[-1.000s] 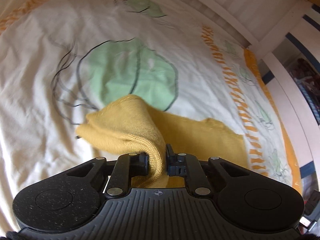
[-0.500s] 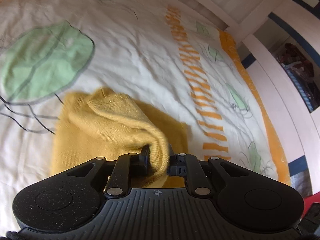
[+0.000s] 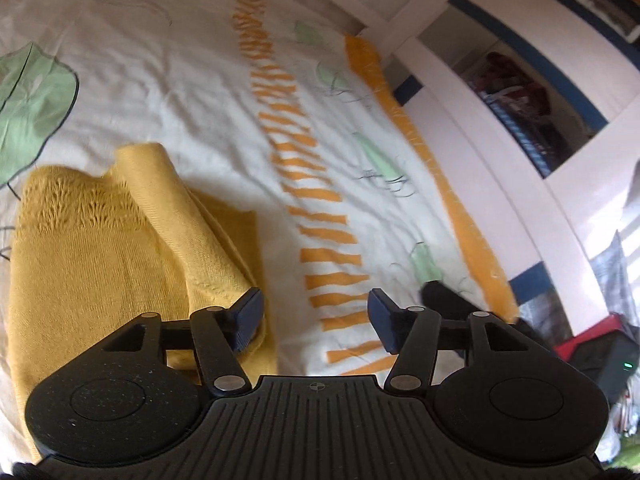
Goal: Fold small clothes
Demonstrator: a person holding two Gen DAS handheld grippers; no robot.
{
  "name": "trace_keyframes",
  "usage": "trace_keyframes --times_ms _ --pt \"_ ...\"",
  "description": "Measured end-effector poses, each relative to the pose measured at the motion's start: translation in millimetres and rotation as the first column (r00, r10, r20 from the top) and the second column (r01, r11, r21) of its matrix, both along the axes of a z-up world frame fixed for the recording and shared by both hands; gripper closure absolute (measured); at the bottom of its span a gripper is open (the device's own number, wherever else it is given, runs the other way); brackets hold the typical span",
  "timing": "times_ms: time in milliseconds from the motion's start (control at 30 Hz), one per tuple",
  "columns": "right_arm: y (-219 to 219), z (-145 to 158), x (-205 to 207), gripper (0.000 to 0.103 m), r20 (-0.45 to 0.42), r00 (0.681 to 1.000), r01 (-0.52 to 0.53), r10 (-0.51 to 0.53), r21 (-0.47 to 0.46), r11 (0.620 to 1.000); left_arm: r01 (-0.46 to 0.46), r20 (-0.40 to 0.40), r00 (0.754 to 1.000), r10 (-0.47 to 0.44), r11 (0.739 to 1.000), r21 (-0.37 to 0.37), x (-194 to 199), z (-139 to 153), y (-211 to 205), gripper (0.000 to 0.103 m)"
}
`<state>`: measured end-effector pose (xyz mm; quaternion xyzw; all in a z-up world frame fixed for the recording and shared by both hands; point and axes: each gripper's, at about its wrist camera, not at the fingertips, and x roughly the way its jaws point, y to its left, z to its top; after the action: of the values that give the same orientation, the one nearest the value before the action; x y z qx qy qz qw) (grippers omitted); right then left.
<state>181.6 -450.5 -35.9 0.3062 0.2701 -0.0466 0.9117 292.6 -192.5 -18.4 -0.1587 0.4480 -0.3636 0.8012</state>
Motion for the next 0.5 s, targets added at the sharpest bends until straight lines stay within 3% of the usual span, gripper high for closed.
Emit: trace_keyframes --times_ms 233,400,500 --pt "8.2 -3.5 4.4 0.001 -0.017 0.999 -0.040 0.040 -0.014 0.999 -0.048 0.067 0.996 0.051 0.998 -0.046 -5.7 23.7 34.8 0.046" --pt "14.9 -6.2 8.0 0.001 -0.030 0.996 -0.088 0.088 -0.008 0.996 -0.113 0.114 0.988 0.103 0.990 0.089 -9.5 11.6 61.7 0.046" --pt "19.8 -10.2 10.4 0.001 -0.049 0.991 -0.127 0.128 0.011 0.992 -0.109 0.135 0.987 0.084 0.975 0.194 -18.7 -4.9 74.7 0.046"
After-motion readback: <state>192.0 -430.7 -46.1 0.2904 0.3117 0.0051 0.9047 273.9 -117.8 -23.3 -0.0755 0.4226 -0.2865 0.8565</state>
